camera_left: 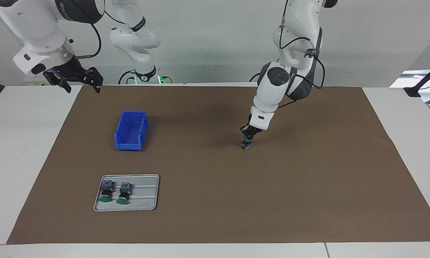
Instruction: Place and press button with both arms
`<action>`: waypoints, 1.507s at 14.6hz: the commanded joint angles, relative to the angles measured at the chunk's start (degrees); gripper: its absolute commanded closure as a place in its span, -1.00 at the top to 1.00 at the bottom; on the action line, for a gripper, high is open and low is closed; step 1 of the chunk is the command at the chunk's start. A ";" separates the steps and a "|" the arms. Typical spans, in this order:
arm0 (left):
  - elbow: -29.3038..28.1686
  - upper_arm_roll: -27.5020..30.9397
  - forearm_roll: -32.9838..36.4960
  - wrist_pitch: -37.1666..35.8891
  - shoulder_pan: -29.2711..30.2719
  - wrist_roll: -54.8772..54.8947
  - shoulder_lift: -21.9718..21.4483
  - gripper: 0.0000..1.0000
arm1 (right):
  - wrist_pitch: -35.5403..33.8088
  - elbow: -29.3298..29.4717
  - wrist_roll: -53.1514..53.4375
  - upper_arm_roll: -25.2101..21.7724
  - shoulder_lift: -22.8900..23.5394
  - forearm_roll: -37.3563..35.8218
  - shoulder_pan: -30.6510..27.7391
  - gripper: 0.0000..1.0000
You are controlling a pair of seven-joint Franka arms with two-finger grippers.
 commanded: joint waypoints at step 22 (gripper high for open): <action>24.38 1.50 6.15 -44.86 27.15 38.04 -7.51 1.00 | 5.27 -1.40 0.27 0.75 -1.16 5.24 -2.09 0.97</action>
